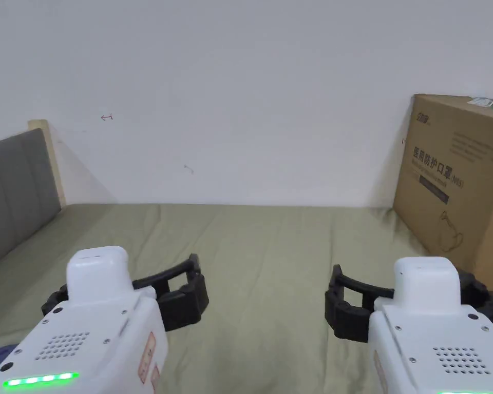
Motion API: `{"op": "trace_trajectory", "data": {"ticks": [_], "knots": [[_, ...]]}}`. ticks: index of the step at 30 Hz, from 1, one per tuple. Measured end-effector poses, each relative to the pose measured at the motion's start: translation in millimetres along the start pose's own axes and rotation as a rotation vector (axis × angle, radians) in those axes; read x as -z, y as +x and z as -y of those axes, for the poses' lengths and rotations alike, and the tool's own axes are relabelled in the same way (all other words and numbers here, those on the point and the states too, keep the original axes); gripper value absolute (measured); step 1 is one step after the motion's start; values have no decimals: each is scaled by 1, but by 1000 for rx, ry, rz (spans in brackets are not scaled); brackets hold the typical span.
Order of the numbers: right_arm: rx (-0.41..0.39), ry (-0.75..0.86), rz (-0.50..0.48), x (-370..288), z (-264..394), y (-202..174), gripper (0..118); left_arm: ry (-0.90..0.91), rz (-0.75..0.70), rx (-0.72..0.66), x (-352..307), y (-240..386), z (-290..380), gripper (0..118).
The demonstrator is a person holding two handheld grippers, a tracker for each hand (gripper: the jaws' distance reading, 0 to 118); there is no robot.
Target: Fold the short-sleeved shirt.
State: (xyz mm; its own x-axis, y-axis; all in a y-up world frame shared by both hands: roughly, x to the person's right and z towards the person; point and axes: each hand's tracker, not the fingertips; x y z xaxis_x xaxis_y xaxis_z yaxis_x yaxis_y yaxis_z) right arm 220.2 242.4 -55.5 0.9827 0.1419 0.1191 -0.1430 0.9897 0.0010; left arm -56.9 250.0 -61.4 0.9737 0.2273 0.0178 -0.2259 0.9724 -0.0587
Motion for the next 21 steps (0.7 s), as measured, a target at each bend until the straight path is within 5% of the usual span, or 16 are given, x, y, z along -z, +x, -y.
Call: {"op": "trace_trajectory", "data": {"ticks": [3, 6, 8, 10, 12, 14, 16, 18, 21], "knots": [[-235, 88, 4, -5, -9, -26, 118, 8, 33, -251, 2, -23, 6, 115], [-590, 162, 24, -9, -3, -65, 118, 0, 89, -653, 5, -54, 30, 115], [-809, 190, -54, -13, 11, -84, 118, -46, 69, -845, 8, -71, 50, 115], [-1001, 183, -129, -19, 26, -98, 118, -97, -7, -931, 10, -83, 68, 115], [-1115, 197, -191, -25, 41, -106, 118, -87, -78, -876, 7, -90, 83, 115], [-1099, 154, -247, -24, 50, -110, 118, -105, -154, -772, 4, -88, 86, 115], [-994, 79, -285, -18, 50, -108, 118, -95, -164, -621, 5, -81, 72, 115], [-786, 43, -286, -12, 41, -100, 118, -73, -158, -406, 7, -64, 51, 115], [-345, -41, -228, -1, 18, -74, 118, 9, -119, -30, 7, -28, 23, 115]]}}
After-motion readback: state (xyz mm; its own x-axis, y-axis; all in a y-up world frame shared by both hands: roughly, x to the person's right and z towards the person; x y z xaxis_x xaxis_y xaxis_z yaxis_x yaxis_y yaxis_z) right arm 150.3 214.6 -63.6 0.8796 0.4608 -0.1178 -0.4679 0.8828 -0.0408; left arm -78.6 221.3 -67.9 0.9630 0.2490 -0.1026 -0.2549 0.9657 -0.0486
